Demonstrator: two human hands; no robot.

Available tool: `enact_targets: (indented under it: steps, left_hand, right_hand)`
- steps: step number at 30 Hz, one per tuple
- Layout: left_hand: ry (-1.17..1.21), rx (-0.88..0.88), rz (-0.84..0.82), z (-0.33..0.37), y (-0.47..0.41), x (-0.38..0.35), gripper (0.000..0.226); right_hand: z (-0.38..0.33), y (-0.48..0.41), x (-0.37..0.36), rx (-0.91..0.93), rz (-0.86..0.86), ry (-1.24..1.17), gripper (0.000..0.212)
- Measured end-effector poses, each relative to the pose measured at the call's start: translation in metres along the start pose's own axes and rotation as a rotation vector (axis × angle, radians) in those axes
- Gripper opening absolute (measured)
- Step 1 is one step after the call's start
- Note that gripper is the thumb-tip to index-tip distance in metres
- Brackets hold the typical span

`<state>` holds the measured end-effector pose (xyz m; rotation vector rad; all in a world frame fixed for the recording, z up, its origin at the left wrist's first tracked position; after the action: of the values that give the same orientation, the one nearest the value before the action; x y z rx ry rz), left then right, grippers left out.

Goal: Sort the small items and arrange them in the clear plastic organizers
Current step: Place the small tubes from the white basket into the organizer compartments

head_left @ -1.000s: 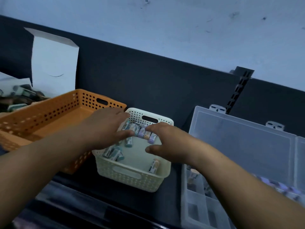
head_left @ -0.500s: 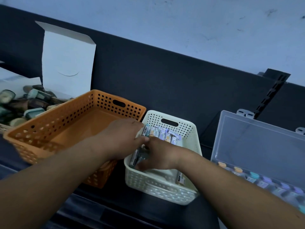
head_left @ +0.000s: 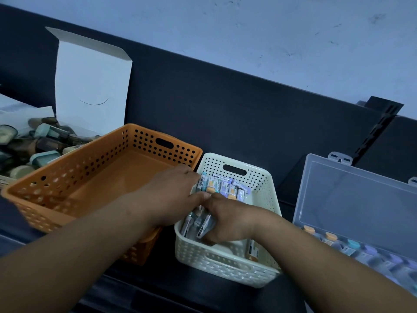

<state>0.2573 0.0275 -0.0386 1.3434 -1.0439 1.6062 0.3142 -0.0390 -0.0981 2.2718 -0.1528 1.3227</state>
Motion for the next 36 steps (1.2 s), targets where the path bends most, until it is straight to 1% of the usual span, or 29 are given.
enact_targets:
  steps: [5, 8, 9, 10, 14, 16, 21, 26, 31, 36]
  left_hand:
    - [0.004, 0.002, -0.009, 0.001, 0.001, -0.001, 0.058]
    - [0.010, 0.009, -0.015, 0.001, 0.002, -0.001, 0.059]
    - [0.012, 0.011, -0.018, 0.001, 0.002, -0.001, 0.060]
    - [0.011, 0.012, -0.018, 0.001, 0.002, 0.000, 0.060]
    - [0.010, 0.014, -0.014, 0.002, 0.003, 0.001, 0.059]
    - [0.013, 0.016, -0.017, 0.002, 0.003, 0.001, 0.059]
    - [0.017, 0.022, -0.010, 0.002, 0.003, 0.001, 0.058]
    - [0.006, 0.029, -0.008, 0.001, 0.003, 0.000, 0.058]
    - [-0.018, 0.029, 0.018, -0.001, 0.002, 0.000, 0.057]
    - [-0.036, 0.025, 0.041, 0.001, 0.003, 0.002, 0.056]
  right_hand:
    - [0.000, -0.004, 0.005, 0.011, 0.071, -0.062, 0.076]
    - [0.003, -0.002, 0.004, -0.014, 0.037, -0.031, 0.084]
    - [0.003, -0.001, 0.003, -0.026, 0.025, -0.023, 0.084]
    - [0.003, -0.001, 0.003, -0.029, 0.020, -0.023, 0.080]
    - [0.001, -0.001, 0.008, -0.016, 0.044, -0.025, 0.050]
    - [0.001, 0.000, 0.009, -0.024, 0.038, -0.014, 0.045]
    - [-0.003, 0.004, 0.022, 0.004, 0.138, 0.029, 0.040]
    - [-0.001, 0.007, 0.029, 0.011, 0.207, 0.022, 0.037]
    - [0.005, 0.012, 0.036, 0.004, 0.261, 0.025, 0.039]
    - [0.010, 0.014, 0.038, 0.003, 0.298, -0.072, 0.036]
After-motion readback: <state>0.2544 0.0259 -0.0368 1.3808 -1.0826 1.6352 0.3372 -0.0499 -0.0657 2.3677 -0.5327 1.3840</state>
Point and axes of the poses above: each hand's wrist, its own y-axis away from the middle knuckle, its own x-axis out of the back of the hand, z = x × y, the point moved 10 cm from there along -y, towards the middle knuckle, and after that the axes turned 12 degrees about -y, right-handed, at the moved point
